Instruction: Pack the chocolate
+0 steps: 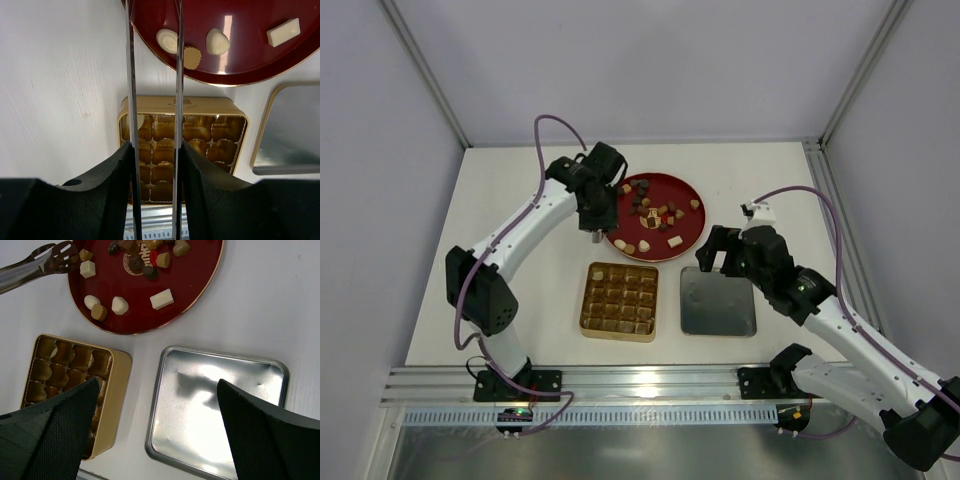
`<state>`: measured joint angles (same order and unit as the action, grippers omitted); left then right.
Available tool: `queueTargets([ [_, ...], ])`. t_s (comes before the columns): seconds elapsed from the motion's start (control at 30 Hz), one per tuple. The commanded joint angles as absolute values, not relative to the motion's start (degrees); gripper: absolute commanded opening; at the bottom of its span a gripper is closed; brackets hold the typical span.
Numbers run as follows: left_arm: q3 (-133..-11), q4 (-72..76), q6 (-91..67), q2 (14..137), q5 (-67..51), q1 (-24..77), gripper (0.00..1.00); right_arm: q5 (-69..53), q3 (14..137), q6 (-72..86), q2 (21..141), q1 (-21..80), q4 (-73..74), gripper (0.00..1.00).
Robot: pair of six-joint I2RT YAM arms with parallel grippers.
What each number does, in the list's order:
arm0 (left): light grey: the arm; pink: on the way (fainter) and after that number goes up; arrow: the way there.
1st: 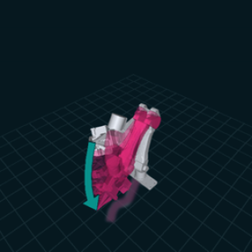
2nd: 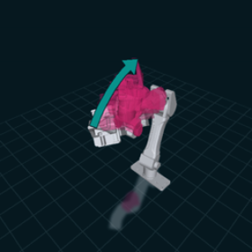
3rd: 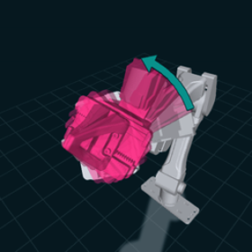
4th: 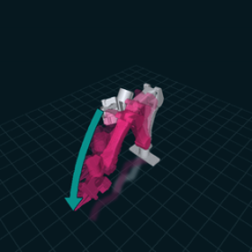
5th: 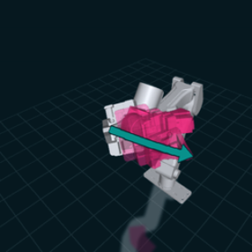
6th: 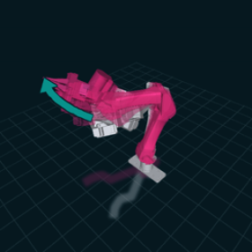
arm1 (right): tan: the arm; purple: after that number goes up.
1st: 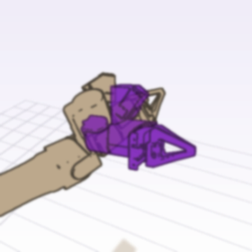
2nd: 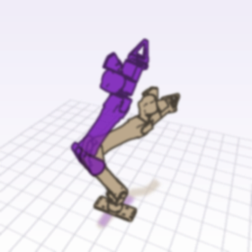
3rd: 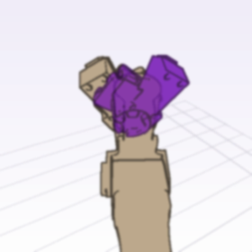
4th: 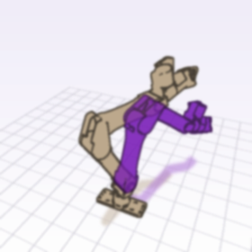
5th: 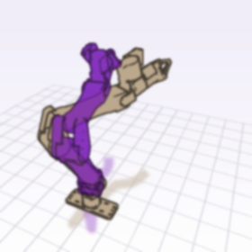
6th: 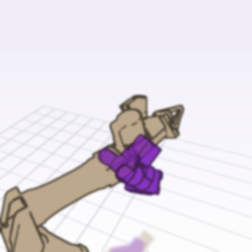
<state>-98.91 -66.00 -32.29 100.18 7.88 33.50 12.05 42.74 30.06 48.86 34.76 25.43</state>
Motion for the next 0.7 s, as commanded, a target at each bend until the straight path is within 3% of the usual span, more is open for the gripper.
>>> queueTargets([
  [0.0,-101.2,-64.2,-31.6,101.4,8.3,33.2,0.41,12.5,44.2,29.4,47.7,34.8,24.8,1.0],
  [0.67,-99.1,-62.0,-33.7,105.7,11.0,33.3,0.41,12.7,43.3,28.9,46.7,34.8,25.1,1.0],
])
